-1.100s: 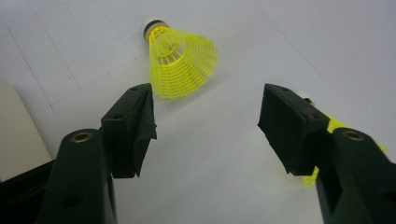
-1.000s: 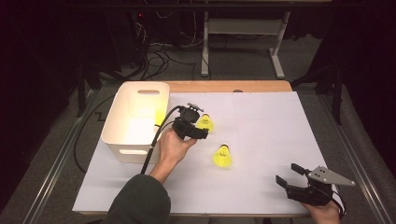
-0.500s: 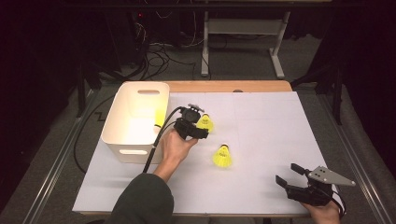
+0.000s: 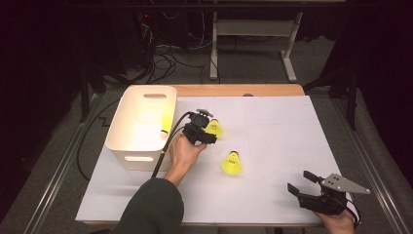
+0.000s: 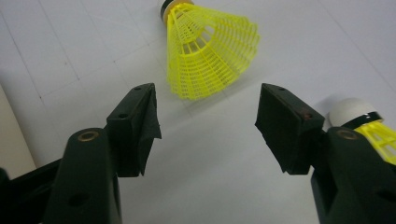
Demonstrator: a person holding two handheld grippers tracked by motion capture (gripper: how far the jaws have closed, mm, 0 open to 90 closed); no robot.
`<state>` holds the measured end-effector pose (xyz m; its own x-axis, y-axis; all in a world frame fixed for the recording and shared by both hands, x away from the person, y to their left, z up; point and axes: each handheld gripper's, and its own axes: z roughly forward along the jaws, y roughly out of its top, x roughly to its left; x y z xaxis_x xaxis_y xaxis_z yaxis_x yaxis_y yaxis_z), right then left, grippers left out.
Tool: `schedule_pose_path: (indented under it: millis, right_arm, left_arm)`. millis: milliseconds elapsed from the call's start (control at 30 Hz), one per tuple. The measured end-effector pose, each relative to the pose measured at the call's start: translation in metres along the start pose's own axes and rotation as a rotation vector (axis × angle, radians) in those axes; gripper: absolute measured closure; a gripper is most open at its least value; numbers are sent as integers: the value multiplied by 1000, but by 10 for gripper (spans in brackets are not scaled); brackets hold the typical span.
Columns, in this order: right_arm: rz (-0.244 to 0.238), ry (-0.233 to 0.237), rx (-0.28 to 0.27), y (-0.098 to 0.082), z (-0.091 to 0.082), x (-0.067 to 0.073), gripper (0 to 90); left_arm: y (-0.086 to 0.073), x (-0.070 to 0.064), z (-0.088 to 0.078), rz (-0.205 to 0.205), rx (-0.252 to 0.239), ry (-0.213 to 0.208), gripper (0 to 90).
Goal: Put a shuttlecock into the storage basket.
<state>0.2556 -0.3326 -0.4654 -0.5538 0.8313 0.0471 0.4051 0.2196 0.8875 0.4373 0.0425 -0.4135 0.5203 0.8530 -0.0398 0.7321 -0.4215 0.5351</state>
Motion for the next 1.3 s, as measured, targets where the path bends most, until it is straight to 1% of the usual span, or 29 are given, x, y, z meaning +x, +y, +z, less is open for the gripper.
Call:
schedule_pose_path:
  millis: [133, 233, 433, 567, 700, 900, 1033, 1233, 1300]
  right_arm:
    - [0, 0, -1, 0, 0, 0, 228]
    - [0, 2, -1, 0, 0, 0, 228]
    - [6, 7, -7, 0, 0, -1, 227]
    - [8, 7, -9, 0, 0, -1, 227]
    - [6, 9, -8, 0, 0, 0, 227]
    - [6, 10, -8, 0, 0, 0, 227]
    - [5, 11, -8, 0, 0, 0, 227]
    - [5, 12, -8, 0, 0, 0, 227]
    - [4, 13, -8, 0, 0, 0, 227]
  left_arm:
    - [1, 1, 4, 3, 12, 13, 409]
    - [3, 2, 6, 1, 17, 14, 410]
    - [5, 5, 14, -24, 26, 8, 404]
    - [5, 7, 18, -32, 34, 16, 403]
    - [6, 8, 20, -38, 26, 13, 409]
    - [7, 9, 26, -49, 16, 10, 449]
    - [7, 11, 31, -56, 18, 18, 480]
    - [8, 12, 36, -57, 16, 13, 531]
    - [8, 13, 38, -66, 17, 16, 546]
